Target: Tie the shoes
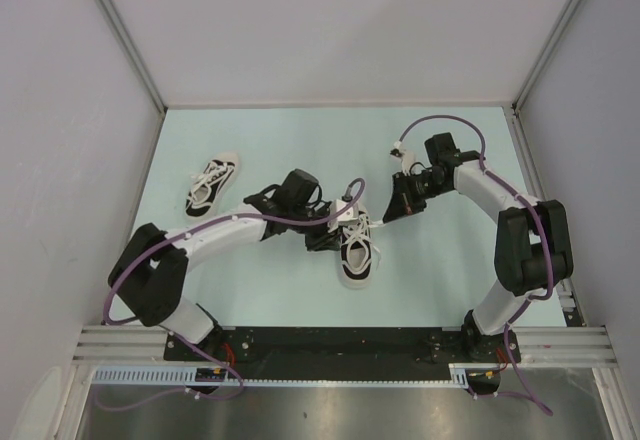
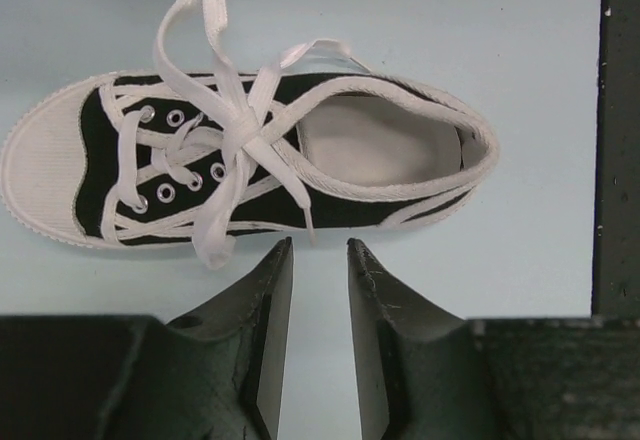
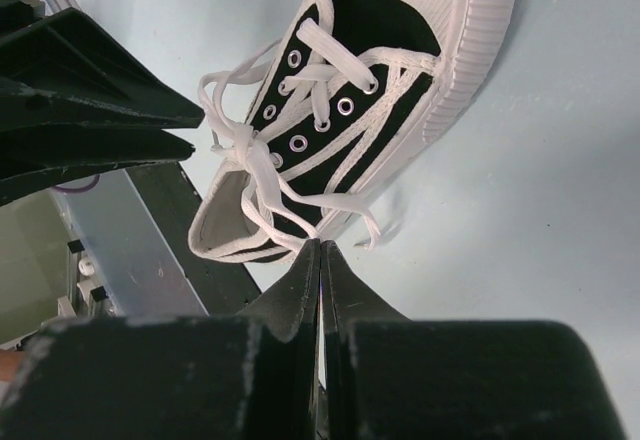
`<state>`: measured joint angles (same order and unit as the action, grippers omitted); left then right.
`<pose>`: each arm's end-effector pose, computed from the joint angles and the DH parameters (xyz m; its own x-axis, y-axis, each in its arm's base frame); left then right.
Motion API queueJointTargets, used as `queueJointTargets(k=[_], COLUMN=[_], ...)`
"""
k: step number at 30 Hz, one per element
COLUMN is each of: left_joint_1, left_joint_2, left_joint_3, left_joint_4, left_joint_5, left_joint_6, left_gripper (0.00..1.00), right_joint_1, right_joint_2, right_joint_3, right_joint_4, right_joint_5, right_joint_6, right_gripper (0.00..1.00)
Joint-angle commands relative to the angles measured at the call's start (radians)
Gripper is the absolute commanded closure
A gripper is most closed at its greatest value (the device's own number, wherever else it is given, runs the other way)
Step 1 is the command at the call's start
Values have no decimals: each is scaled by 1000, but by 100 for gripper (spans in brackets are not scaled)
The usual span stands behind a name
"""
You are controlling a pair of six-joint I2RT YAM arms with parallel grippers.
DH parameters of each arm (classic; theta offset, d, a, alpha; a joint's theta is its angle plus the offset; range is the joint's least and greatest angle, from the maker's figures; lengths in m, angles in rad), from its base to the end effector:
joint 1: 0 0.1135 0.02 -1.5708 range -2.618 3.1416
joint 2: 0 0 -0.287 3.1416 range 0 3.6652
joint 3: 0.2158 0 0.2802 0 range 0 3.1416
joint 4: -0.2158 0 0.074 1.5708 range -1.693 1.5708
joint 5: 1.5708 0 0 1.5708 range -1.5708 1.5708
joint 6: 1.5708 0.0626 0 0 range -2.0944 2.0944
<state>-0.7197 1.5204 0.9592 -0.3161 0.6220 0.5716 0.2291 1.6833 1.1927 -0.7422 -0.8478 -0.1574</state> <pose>0.2384 -0.2575 0.2092 -0.0450 0.6241 -0.7800 0.9990 0.0333 -0.0310 0.3401 0.1275 0.2138 -0.8459 -0.3037 -0.4384 -0.5316 0.5470 0.6467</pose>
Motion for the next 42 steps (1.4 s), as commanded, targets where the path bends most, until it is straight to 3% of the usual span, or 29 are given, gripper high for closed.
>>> queueJointTargets(k=[1, 12, 13, 17, 19, 31, 34, 37, 42], left_joint_1=[-15, -24, -24, -24, -24, -23, -23, -23, -23], left_joint_2=[30, 115, 118, 112, 84, -17, -25, -25, -20], left_joint_3=[72, 130, 131, 133, 118, 16, 6, 7, 12], left_joint_4=[37, 31, 29, 9, -3, -58, -57, -51, -38], left_joint_5=[4, -37, -38, -42, -38, -53, -53, -50, -42], left_joint_6=[-62, -53, -50, -36, -26, 40, 42, 37, 28], left_gripper=[64, 60, 62, 91, 100, 100, 100, 100, 100], right_joint_1=[-5, -5, -5, -7, -7, 1, 3, 1, -17], right_joint_2=[-31, -34, -33, -36, -34, -31, -28, -31, -46], right_joint_3=[7, 10, 10, 8, 10, 19, 22, 25, 27], right_joint_4=[14, 1, 3, 0, 0, 21, 27, 36, 34], right_joint_5=[-33, -39, -37, -33, -30, -37, -46, -57, -79], right_joint_6=[-1, -14, -14, -17, -19, 5, 21, 47, 117], right_gripper=[98, 99, 100, 100, 100, 99, 90, 70, 67])
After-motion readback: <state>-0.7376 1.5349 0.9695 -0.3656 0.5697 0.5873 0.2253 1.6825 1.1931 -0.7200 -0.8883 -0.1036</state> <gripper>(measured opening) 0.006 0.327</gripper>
